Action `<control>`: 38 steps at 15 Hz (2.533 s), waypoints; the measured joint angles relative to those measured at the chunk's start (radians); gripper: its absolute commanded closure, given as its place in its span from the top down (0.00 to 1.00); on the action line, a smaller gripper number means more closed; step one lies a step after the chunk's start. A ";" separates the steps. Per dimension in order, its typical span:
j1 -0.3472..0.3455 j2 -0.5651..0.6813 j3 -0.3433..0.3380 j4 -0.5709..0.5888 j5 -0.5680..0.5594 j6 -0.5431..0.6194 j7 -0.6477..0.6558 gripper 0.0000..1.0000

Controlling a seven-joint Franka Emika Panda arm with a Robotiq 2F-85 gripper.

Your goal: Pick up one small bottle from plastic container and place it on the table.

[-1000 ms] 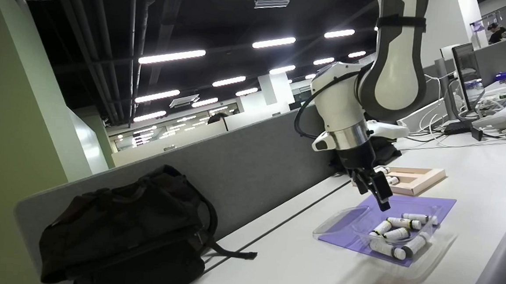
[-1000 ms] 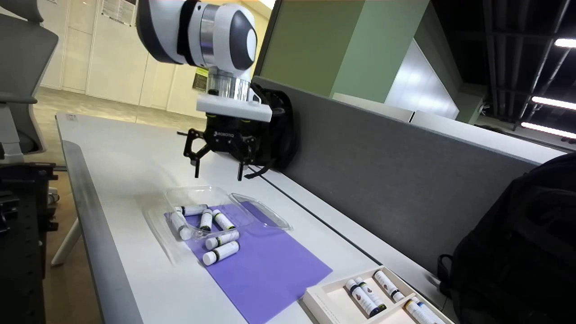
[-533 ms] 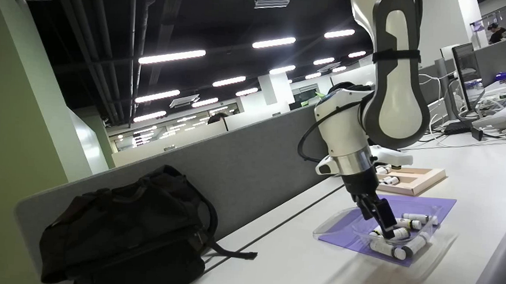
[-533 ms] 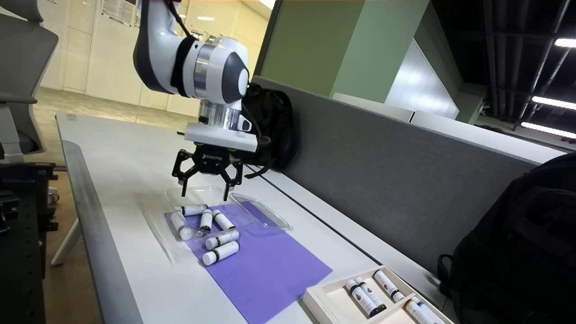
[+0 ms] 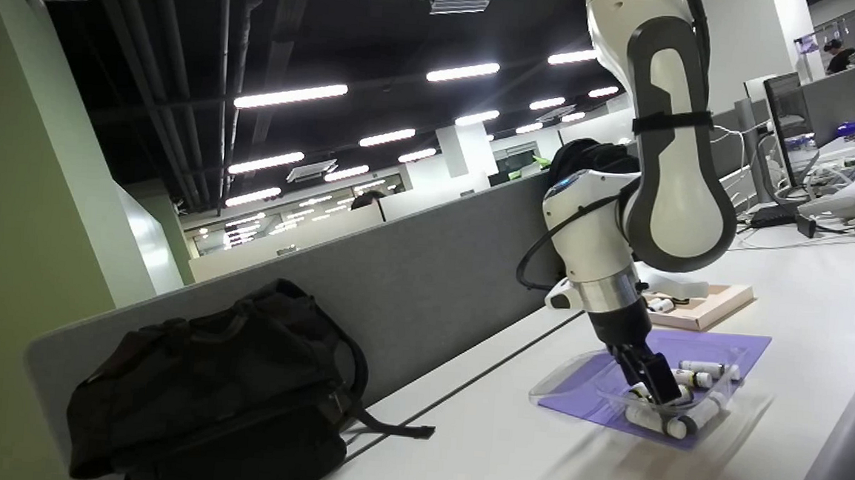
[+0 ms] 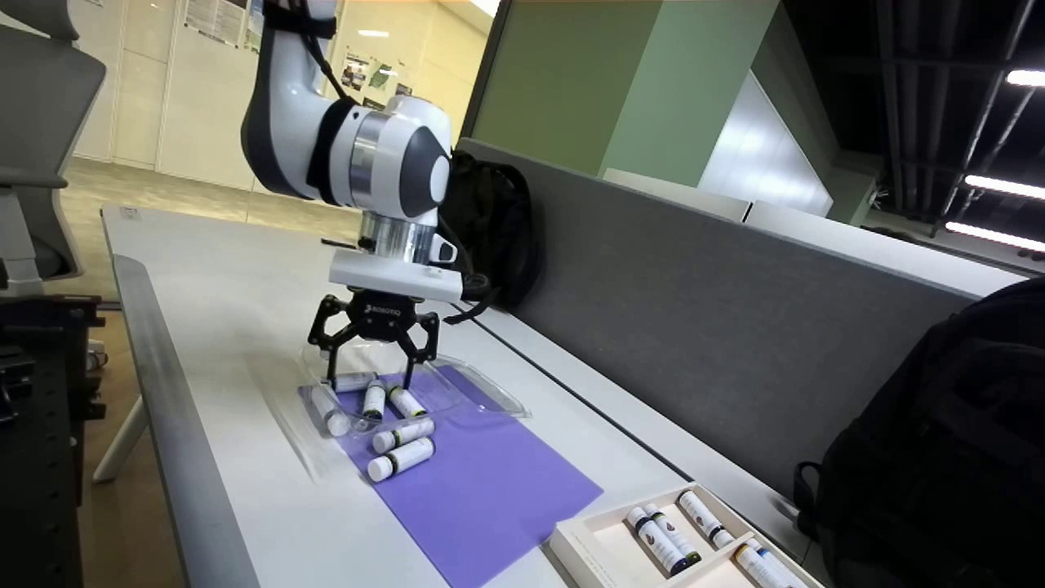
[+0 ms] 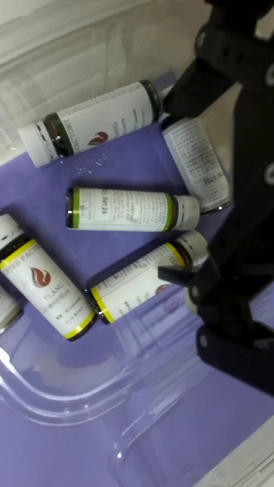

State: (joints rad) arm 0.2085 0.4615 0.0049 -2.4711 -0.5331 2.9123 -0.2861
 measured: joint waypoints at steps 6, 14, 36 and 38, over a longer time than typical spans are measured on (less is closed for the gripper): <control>0.005 0.015 -0.027 -0.001 0.004 0.009 0.014 0.52; 0.001 0.036 -0.038 0.004 0.042 0.022 0.016 0.07; -0.373 -0.396 -0.206 -0.148 -0.034 -0.104 0.090 0.07; -0.382 -0.341 -0.213 -0.148 -0.022 -0.033 0.102 0.07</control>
State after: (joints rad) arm -0.1737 0.1208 -0.2078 -2.6186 -0.5548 2.8795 -0.1843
